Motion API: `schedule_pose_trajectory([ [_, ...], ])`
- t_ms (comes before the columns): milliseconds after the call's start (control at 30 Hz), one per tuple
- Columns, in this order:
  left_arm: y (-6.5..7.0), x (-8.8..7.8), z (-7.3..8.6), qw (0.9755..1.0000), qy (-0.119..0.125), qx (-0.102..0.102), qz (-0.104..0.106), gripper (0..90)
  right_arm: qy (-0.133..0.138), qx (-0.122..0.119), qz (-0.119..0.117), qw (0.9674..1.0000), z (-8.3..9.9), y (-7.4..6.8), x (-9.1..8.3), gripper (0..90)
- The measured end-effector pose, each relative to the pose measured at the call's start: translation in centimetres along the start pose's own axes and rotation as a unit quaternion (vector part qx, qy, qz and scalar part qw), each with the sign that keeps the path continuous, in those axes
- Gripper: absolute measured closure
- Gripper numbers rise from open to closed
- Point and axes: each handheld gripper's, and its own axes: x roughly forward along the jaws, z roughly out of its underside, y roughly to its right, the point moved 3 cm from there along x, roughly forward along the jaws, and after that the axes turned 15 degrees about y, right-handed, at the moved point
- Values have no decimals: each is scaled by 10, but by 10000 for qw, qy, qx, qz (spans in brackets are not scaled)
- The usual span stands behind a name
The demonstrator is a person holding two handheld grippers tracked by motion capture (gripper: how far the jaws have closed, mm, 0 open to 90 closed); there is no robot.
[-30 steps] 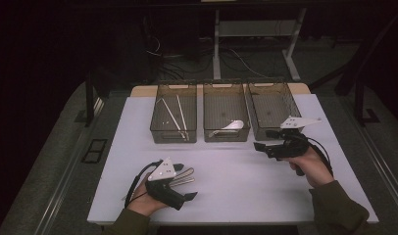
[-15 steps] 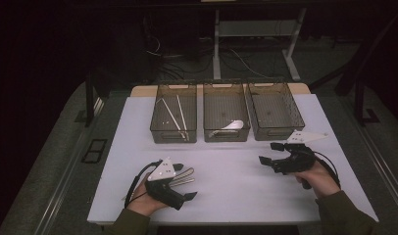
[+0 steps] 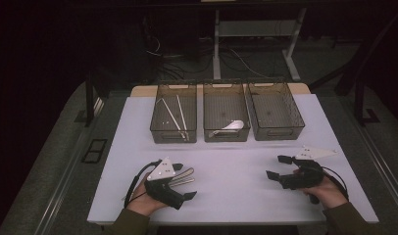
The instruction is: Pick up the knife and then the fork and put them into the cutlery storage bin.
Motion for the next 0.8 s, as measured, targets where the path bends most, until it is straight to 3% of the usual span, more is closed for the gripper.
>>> schedule_pose_trajectory([
  [367, -3, -4, -6, 9999, -69, -75, -111, 15, 39, -109, 51, 9999, 15, -5, -22, 198],
  [467, -9, -13, -13, 9996, -163, -114, -206, 74, 68, -112, 71, 9999, 16, -6, -25, 198],
  [600, -20, -29, -18, 9987, -266, -188, -383, 224, 61, -116, 43, 9999, 16, -6, -24, 198],
  [733, -34, -48, -13, 9978, -389, -344, -415, 384, 21, -156, 5, 9999, 17, -8, -24, 198],
  [800, -42, -56, -8, 9969, -463, -445, -446, 413, 14, -155, 10, 9999, 17, -8, -24, 198],
])
